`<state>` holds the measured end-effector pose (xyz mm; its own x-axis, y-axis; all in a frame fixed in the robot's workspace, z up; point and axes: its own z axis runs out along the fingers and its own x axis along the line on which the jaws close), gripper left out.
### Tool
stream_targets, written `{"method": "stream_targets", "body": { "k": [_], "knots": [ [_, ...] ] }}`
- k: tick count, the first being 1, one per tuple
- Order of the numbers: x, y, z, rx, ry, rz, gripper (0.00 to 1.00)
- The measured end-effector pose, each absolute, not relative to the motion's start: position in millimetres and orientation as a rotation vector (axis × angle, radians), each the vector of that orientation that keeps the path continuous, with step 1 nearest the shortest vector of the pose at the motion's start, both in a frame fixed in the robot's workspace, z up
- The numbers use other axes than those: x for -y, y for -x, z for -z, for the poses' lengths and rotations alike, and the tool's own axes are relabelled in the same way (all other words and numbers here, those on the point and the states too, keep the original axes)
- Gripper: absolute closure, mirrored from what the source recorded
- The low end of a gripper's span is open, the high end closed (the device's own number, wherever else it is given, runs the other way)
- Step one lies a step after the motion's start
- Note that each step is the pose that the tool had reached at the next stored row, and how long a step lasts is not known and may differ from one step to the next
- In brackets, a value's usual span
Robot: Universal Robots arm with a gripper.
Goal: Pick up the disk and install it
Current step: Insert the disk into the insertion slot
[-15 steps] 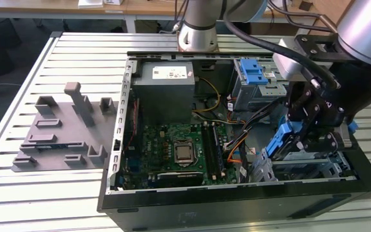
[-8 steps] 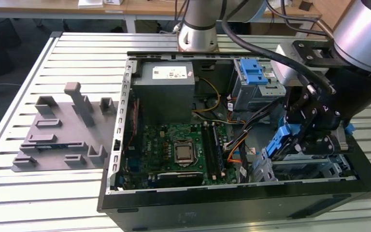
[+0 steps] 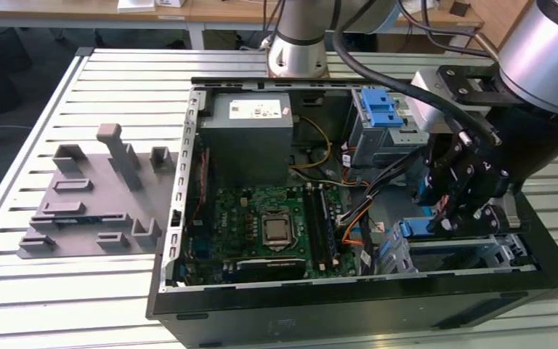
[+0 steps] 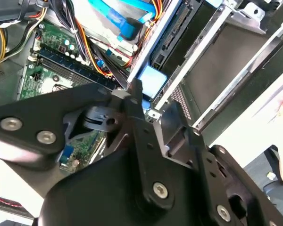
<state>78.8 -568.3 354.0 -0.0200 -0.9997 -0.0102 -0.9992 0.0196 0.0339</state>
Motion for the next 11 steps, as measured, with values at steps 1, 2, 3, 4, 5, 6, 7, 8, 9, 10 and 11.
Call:
{"method": "stream_targets", "body": {
  "k": [1, 2, 3, 4, 5, 6, 7, 8, 9, 10, 11],
  "knots": [
    [568.3, -78.8, -353.5, 2.231, -2.188, 0.049, 0.58],
    [568.3, -78.8, -353.1, 2.231, -2.188, 0.049, 0.64],
    [568.3, -78.8, -352.7, 2.231, -2.188, 0.049, 0.70],
    [568.3, -78.8, -352.2, 2.231, -2.188, 0.049, 0.70],
    [568.4, -78.8, -351.7, 2.231, -2.188, 0.049, 0.76],
    [568.4, -78.8, -351.2, 2.231, -2.188, 0.049, 0.82],
    [568.4, -78.8, -350.7, 2.231, -2.187, 0.049, 0.82],
    [568.4, -78.8, -350.2, 2.231, -2.187, 0.049, 0.87],
    [568.4, -78.8, -349.9, 2.231, -2.187, 0.049, 0.89],
    [568.4, -78.8, -349.6, 2.231, -2.187, 0.049, 0.89],
    [568.4, -78.8, -349.1, 2.231, -2.187, 0.049, 0.89]
  ]
}}
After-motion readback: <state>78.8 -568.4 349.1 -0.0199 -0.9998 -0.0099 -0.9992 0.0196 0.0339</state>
